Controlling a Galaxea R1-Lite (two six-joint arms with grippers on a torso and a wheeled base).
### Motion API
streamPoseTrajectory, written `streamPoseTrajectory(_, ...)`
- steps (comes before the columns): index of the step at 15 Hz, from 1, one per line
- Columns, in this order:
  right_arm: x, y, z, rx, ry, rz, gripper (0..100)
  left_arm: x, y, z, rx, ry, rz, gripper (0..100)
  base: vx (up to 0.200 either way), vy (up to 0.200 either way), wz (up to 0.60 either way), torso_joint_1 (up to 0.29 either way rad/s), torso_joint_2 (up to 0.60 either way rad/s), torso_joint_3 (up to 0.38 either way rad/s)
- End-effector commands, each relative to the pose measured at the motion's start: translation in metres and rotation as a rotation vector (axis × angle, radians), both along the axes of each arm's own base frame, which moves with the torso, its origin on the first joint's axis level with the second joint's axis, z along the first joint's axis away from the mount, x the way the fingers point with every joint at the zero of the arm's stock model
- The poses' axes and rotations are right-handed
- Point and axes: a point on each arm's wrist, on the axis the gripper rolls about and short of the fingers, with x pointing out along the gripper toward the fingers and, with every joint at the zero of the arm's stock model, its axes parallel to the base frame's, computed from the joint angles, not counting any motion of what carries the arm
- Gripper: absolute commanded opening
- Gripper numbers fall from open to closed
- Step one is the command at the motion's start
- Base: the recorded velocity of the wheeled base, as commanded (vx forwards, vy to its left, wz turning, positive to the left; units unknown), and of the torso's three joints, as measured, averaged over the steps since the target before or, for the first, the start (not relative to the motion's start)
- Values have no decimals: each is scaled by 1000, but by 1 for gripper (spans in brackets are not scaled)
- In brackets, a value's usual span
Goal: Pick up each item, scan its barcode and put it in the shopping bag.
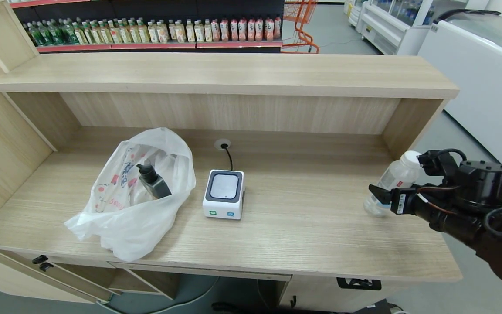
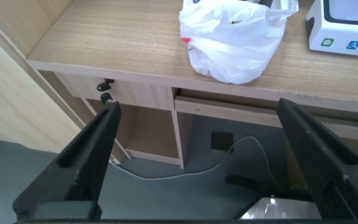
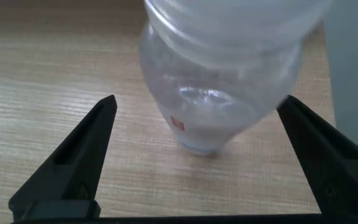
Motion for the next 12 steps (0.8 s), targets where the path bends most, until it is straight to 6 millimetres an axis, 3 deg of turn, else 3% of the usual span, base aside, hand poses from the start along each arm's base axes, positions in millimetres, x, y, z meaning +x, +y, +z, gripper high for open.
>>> streamPoseTrajectory(1,11,4,-1,1,-7,8,100,0,0,0,0,0,0,100,0,0,0,0,0,0)
streamPoseTrajectory(12,23,21,-2,-6,-32,70,100,0,0,0,0,0,0,100,0,0,0,0,0,0)
